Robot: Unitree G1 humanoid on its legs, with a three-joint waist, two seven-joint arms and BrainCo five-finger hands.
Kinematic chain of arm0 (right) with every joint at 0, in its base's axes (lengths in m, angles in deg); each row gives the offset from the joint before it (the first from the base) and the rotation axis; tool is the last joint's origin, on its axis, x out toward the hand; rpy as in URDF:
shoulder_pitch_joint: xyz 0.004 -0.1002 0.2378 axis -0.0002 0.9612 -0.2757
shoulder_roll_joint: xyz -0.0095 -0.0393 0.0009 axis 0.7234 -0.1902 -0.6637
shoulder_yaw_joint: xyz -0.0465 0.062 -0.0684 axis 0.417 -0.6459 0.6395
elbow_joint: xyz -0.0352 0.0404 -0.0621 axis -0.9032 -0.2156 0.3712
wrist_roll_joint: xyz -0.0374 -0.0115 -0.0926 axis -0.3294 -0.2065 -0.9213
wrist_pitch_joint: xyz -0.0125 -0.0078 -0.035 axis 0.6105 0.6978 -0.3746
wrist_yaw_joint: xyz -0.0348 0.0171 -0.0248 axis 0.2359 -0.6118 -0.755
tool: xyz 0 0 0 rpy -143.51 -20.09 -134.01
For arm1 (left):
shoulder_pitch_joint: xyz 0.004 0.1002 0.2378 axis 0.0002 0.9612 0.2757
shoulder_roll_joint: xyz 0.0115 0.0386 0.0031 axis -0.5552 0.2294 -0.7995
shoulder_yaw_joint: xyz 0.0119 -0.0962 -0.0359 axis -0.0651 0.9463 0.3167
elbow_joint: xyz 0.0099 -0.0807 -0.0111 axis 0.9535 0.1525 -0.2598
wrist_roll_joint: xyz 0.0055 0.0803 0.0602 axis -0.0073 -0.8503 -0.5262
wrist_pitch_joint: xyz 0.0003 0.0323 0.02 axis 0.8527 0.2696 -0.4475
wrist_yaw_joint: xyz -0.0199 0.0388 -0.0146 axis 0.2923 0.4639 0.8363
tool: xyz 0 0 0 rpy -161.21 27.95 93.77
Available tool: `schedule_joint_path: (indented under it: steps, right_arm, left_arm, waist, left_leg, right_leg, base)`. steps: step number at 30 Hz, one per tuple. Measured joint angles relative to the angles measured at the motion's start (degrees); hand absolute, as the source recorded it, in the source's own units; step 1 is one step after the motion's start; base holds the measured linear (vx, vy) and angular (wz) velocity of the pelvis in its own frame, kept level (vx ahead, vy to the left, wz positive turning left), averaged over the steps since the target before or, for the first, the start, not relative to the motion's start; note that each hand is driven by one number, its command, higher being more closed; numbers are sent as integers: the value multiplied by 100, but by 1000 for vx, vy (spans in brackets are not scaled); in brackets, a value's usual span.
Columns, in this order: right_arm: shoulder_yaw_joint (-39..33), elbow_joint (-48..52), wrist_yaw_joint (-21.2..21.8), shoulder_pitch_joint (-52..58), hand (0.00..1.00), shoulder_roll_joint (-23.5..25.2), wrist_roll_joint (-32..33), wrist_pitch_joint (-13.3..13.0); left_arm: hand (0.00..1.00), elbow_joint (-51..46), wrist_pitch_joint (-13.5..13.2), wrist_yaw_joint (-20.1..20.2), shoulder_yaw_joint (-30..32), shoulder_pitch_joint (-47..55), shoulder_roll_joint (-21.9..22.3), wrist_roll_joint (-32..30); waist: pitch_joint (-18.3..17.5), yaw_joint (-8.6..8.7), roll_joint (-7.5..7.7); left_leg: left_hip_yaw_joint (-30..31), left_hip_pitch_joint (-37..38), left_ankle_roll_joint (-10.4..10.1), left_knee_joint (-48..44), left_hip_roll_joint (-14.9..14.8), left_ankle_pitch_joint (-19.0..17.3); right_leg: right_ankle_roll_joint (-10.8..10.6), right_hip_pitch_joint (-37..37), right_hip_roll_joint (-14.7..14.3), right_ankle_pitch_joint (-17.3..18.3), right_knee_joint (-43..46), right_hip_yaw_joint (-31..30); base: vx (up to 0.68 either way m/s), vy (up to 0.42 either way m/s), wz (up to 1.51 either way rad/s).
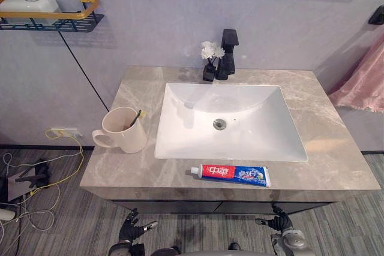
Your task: Organize washtable
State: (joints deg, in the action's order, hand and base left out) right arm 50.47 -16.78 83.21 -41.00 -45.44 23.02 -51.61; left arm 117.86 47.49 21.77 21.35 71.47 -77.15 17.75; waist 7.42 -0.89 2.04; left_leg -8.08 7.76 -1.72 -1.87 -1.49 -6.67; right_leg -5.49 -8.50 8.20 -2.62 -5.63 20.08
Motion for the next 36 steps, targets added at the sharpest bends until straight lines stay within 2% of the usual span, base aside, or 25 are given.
schedule_joint_path:
  steps: [8, 15, 21, 29, 31, 36]
  right_arm:
    - [-107, -9, -3, -33, 0, 2, 53, 0]
    - [-573, -212, -34, -130, 0, -87, 625, -6]
    - [-963, -212, -142, -114, 0, -127, 803, -7]
    - [-1197, -179, -130, -99, 0, -331, 815, -10]
    - [-1226, -165, -129, -74, 0, -384, 816, -10]
    - [-1288, 74, -82, 187, 0, -428, 815, -9]
  left_arm:
    - [0, 24, 1, -45, 0, -7, 10, 5]
    - [0, 133, 14, -261, 27, -183, 22, 32]
    - [0, 131, 19, -394, 339, -183, 7, 78]
    - [0, -190, 20, -492, 1256, -175, -62, 234]
    - [0, -586, 24, -506, 1616, -179, -96, 241]
    - [0, -2264, 9, -852, 2625, -175, -457, 228]
  waist:
    - [9, -2, -17]
    - [29, -32, -55]
    - [40, -27, -62]
    - [136, -65, -191]
    - [158, -142, -228]
    - [151, -200, -275]
  left_leg:
    - [30, -24, 5, 203, 21, 134]
    - [134, -211, 25, 193, 65, 148]
    - [193, -199, 25, 127, 71, 148]
    - [418, -322, 40, -42, 108, 157]
    - [491, -344, 44, -54, 109, 160]
    - [654, -498, 19, -115, 94, 191]
  right_leg:
    - [-2, 97, 10, -1, 0, 71]
    - [-62, 171, 70, -31, -1, 257]
    - [-83, 67, 129, -46, 0, 408]
    - [-95, -7, 187, -38, 44, 692]
    - [-111, -12, 186, -26, 58, 756]
    - [-119, -14, 178, -12, 62, 977]
  base:
    - [-9, -2, 2]
    - [-4, 3, 9]
    - [-12, 0, 9]
    - [-72, -10, 17]
    - [-69, -17, 15]
    - [-26, -13, 22]
